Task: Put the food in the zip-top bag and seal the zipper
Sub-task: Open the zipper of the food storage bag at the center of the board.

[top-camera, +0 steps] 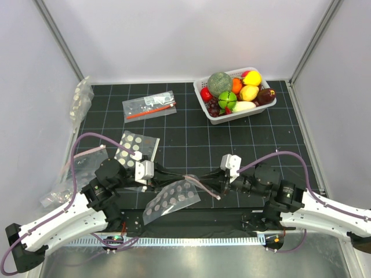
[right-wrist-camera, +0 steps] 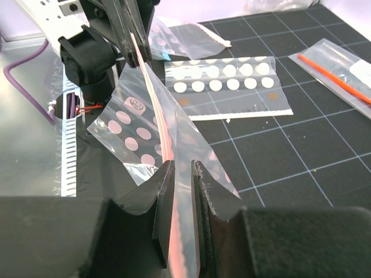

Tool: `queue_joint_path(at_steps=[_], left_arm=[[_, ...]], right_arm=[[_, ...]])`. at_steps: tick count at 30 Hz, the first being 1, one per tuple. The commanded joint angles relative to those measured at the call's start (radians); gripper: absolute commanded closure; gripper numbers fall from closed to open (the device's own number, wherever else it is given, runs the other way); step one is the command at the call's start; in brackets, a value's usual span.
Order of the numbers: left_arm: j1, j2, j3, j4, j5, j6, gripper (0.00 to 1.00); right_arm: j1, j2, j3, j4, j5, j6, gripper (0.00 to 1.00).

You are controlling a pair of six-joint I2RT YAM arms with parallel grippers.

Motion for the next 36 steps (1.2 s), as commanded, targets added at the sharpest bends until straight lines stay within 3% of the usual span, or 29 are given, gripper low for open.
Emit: queue_joint_path(at_steps=[1,29,32,34,36], left_arm=[[-0.004,-0.004,0.014,0.027,0.014,-0.005,1.0],[-0.004,-0.007,0.013,0.044,0.046,-0.013,1.0],[-0.004,-0.006,0.011,0.045,0.046,-0.014,1.0],[-0.004,-0.009,0.01,0.048,0.048,-0.017,1.0],[-0.004,-0.007,0.007,0.051,0.025,-0.02,1.0]], right_arm=[[0.004,-0.017,0.006,0.048,-0.022,-0.007,0.75],[0.003,0.075,0.038,0.024,0.047,-0.004,0.81],[0.006,0.112,0.052,0.018,0.029,-0.009,0.85],[0.004,0.136,0.064,0.011,0.02,-0.007,0.99],[0.004,0.145,0.069,0.008,0.014,-0.004,0.99]])
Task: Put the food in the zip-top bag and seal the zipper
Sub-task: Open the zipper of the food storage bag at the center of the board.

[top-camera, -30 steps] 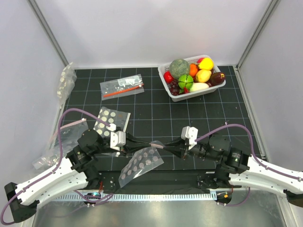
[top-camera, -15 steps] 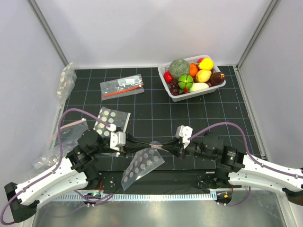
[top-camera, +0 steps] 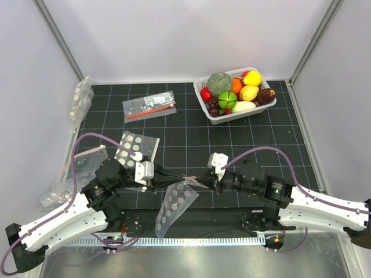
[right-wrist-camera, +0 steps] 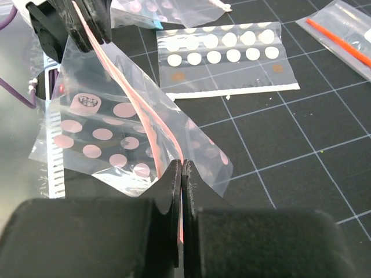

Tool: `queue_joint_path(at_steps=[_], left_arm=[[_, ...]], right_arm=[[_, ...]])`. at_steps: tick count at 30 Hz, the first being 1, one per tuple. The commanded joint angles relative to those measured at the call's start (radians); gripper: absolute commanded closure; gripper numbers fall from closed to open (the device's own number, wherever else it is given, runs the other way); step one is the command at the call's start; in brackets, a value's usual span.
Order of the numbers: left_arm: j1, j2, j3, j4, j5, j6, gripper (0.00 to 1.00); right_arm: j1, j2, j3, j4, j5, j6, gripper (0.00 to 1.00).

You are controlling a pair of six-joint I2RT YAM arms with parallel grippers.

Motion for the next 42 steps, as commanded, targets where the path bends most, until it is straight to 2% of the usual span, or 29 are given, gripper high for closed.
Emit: queue_joint_path(at_steps=[1,3,5,6,7,9,10,11,12,13,14,17,21,26,30,33,38,42], left_arm=[[-0.004,-0.007,0.007,0.053,-0.02,-0.018,1.0],[-0.004,-0.006,0.007,0.043,-0.067,-0.015,0.96],[-0.004,0.013,0.01,0.031,-0.179,-0.012,0.86],[-0.004,0.022,0.016,0.019,-0.227,-0.013,0.83],[-0.004,0.039,0.025,0.011,-0.342,-0.018,0.81],[-0.004,0.062,0.042,-0.016,-0.449,-0.035,0.76],[-0.004,0.073,0.06,-0.018,-0.497,-0.045,0.74],[-0.004,0.097,0.069,-0.02,-0.59,-0.056,0.66],[-0.004,0.111,0.085,-0.024,-0.622,-0.075,0.62],[-0.004,0.128,0.118,-0.029,-0.658,-0.104,0.59],[-0.004,0.161,0.14,-0.035,-0.69,-0.122,0.51],[-0.004,0.227,0.235,-0.082,-0.719,-0.217,0.42],[-0.004,0.368,0.341,-0.099,-0.738,-0.309,0.31],[-0.004,0.482,0.393,-0.064,-0.692,-0.348,0.3],[-0.004,0.51,0.332,-0.012,-0.715,-0.384,0.26],[-0.002,0.478,0.271,0.028,-0.72,-0.406,0.19],[-0.002,0.421,0.243,0.022,-0.687,-0.412,0.18],[-0.004,0.432,0.246,0.03,-0.624,-0.417,0.2]], right_arm=[[0.004,0.017,0.045,0.018,-0.011,0.012,0.99],[0.006,0.02,0.048,0.026,0.059,0.037,0.99],[0.006,0.029,0.053,0.029,0.176,0.101,0.99],[0.006,0.034,0.066,0.028,0.308,0.123,0.99],[0.004,0.044,0.079,0.02,0.367,0.144,0.99],[0.006,0.083,0.146,-0.02,0.496,0.21,0.99],[0.004,0.101,0.18,-0.084,0.62,0.233,0.99],[0.004,0.118,0.218,-0.13,0.68,0.262,0.99],[0.004,0.165,0.3,-0.179,0.742,0.32,0.99],[0.004,0.185,0.345,-0.287,0.867,0.351,0.99],[0.006,0.213,0.39,-0.345,0.914,0.38,0.99],[0.006,0.296,0.539,-0.523,1.044,0.483,0.99],[0.004,0.365,0.674,-0.595,1.008,0.513,0.99],[0.003,0.436,0.74,-0.589,0.916,0.504,0.99],[-0.02,0.427,0.635,-0.458,0.828,0.481,0.99],[-0.067,0.384,0.53,-0.347,0.773,0.487,0.99],[-0.121,0.312,0.412,-0.226,0.649,0.507,0.99],[-0.123,0.275,0.372,-0.186,0.659,0.503,0.99]])
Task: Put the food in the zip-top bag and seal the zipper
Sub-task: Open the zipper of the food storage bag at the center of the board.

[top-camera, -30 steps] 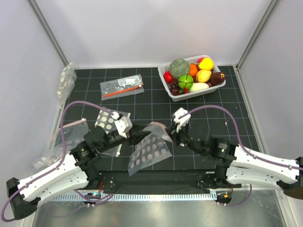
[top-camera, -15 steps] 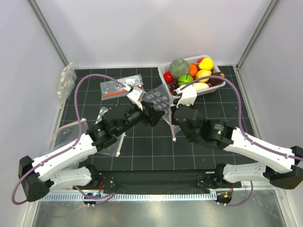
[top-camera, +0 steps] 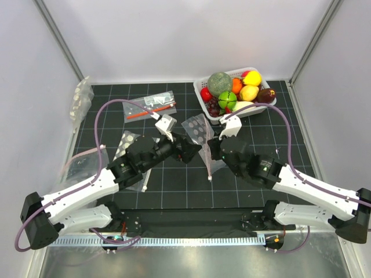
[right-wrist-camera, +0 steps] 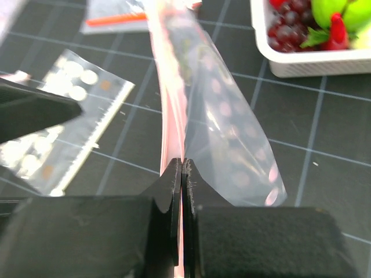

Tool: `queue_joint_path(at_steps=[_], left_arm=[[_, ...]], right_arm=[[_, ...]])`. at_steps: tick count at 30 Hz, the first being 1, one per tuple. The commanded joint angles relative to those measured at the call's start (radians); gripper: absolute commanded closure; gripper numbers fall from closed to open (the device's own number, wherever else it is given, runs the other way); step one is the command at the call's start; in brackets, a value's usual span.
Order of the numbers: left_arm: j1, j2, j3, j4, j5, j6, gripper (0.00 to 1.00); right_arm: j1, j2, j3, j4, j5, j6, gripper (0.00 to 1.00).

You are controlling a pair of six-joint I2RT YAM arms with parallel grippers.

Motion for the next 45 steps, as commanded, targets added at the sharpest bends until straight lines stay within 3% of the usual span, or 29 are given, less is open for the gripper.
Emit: queue_joint_path(at_steps=[1,6,15,20,26,36,41,45], left_arm=[[-0.001,0.005,0.012,0.078,0.058,-0.017,0.2],[-0.002,0.083,0.019,0.125,0.135,-0.023,0.24],[-0.001,0.171,0.03,0.16,0.121,-0.003,0.35],[-0.001,0.212,0.048,0.157,0.104,0.009,0.56],[-0.001,0.222,0.074,0.108,0.026,0.035,0.99],[-0.002,0.114,0.081,-0.083,-0.31,0.049,1.0],[-0.002,0.042,0.081,-0.139,-0.489,0.064,1.0],[-0.002,-0.007,0.076,-0.189,-0.555,0.078,1.0]], right_arm=[[0.001,-0.054,-0.019,0.147,-0.026,0.016,0.99],[0.0,-0.082,-0.065,0.193,-0.039,0.035,0.99],[-0.002,-0.117,-0.099,0.224,-0.062,0.04,0.99],[0.0,-0.116,-0.101,0.224,-0.085,0.039,0.99],[0.0,-0.105,-0.088,0.193,-0.07,0.028,0.99],[-0.002,-0.071,-0.059,0.061,0.284,0.016,0.99],[-0.031,-0.086,-0.078,0.053,0.336,0.026,0.99],[-0.066,-0.096,-0.093,0.056,0.349,0.034,0.99]])
